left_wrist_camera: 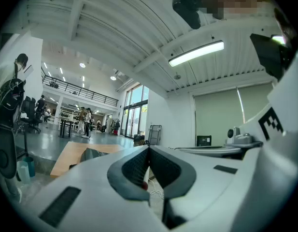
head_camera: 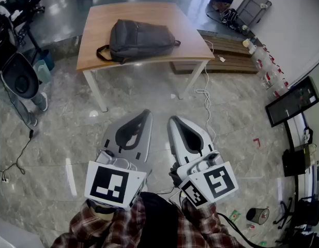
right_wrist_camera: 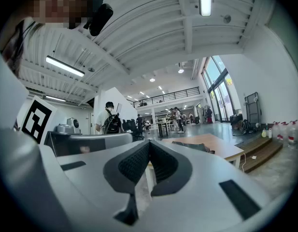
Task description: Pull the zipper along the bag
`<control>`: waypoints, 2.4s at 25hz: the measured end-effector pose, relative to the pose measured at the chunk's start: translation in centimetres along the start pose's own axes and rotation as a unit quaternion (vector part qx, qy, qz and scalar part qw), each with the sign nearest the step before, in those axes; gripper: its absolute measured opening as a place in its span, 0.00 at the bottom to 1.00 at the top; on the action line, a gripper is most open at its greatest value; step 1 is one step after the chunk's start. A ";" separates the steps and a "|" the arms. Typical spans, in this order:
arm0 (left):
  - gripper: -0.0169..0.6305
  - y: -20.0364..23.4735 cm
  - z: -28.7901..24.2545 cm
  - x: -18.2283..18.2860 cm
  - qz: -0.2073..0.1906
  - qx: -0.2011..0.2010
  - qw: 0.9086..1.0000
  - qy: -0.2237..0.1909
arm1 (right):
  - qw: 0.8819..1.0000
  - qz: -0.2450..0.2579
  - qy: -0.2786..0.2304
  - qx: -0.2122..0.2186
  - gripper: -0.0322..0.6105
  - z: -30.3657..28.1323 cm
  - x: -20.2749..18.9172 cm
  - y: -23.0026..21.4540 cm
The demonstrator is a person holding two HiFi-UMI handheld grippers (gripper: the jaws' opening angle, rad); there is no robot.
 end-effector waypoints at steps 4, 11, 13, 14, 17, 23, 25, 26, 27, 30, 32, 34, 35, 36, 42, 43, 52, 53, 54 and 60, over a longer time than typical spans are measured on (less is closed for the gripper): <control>0.04 3.6 -4.1 -0.5 0.003 0.002 1.000 0.003 | 1.000 0.001 0.001 0.000 0.07 -4.9 -0.3 -2.5; 0.04 12.5 -12.5 1.1 -0.005 -0.005 1.000 -0.011 | 1.000 0.015 -0.006 -0.005 0.07 -16.3 1.3 -6.6; 0.04 14.9 -14.7 1.8 -0.009 -0.011 1.000 -0.014 | 1.000 0.017 -0.011 -0.008 0.07 -19.5 1.9 -7.7; 0.04 15.9 -15.7 2.0 -0.012 -0.013 1.000 -0.015 | 1.000 0.017 -0.014 -0.011 0.07 -20.9 2.1 -8.1; 0.04 18.8 -18.2 2.0 -0.023 -0.018 0.999 -0.014 | 1.000 0.010 -0.016 -0.019 0.07 -24.1 2.0 -9.4; 0.04 22.5 -22.8 0.3 -0.017 -0.026 0.999 0.009 | 0.999 -0.009 0.006 -0.032 0.07 -28.8 0.2 -12.5; 0.04 24.0 -25.2 0.1 -0.013 -0.023 1.000 0.014 | 0.999 -0.013 0.009 -0.035 0.07 -30.9 0.2 -14.3; 0.04 24.7 -26.6 0.0 -0.012 -0.022 1.000 0.017 | 0.999 -0.015 0.010 -0.035 0.07 -32.1 0.3 -15.4; 0.04 25.4 -28.1 0.0 -0.011 -0.019 1.000 0.020 | 0.999 -0.017 0.013 -0.034 0.07 -33.3 0.4 -16.6; 0.04 27.4 -32.8 -0.1 -0.009 -0.010 1.000 0.023 | 0.999 -0.018 0.019 -0.025 0.07 -37.1 0.7 -20.4; 0.04 28.8 -36.3 0.1 -0.009 -0.002 1.000 0.022 | 0.999 -0.018 0.019 -0.018 0.07 -39.8 1.2 -23.1; 0.04 30.1 -39.9 0.5 -0.010 0.008 1.000 0.020 | 1.000 -0.018 0.019 -0.010 0.07 -42.4 1.9 -26.1; 0.04 30.7 -41.7 0.6 -0.009 0.013 1.000 0.018 | 1.000 -0.019 0.020 -0.005 0.07 -43.7 2.2 -27.7; 0.04 31.3 -43.5 0.7 -0.008 0.019 1.000 0.018 | 1.000 -0.019 0.022 0.001 0.07 -45.0 2.5 -29.2; 0.04 33.6 -51.7 0.9 0.002 0.055 0.998 0.023 | 0.998 -0.013 0.042 0.038 0.07 -51.2 4.0 -36.2; 0.04 34.0 -52.6 0.9 0.004 0.060 0.998 0.023 | 0.998 -0.011 0.044 0.043 0.07 -52.0 4.3 -37.0; 0.04 37.9 -57.0 -0.7 0.028 0.090 0.994 0.056 | 0.994 -0.013 0.078 0.070 0.07 -57.9 3.4 -39.9; 0.04 38.4 -57.3 -0.9 0.028 0.091 0.994 0.058 | 0.994 -0.013 0.082 0.072 0.07 -58.4 3.2 -39.9; 0.04 38.8 -57.5 -1.1 0.029 0.093 0.993 0.061 | 0.994 -0.013 0.086 0.073 0.07 -58.9 3.0 -39.9; 0.04 41.3 -58.6 -5.1 0.074 0.082 0.989 0.097 | 0.989 -0.037 0.130 0.061 0.07 -60.5 -0.5 -40.7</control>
Point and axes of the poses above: the fingertips, and each gripper's own axes: z backward along the fingers, y to its left, x out of its top, the point moved 7 cm from there along z, backward along the fingers, and after that the axes turned 5 degrees about -x, right-handed, at the moved point
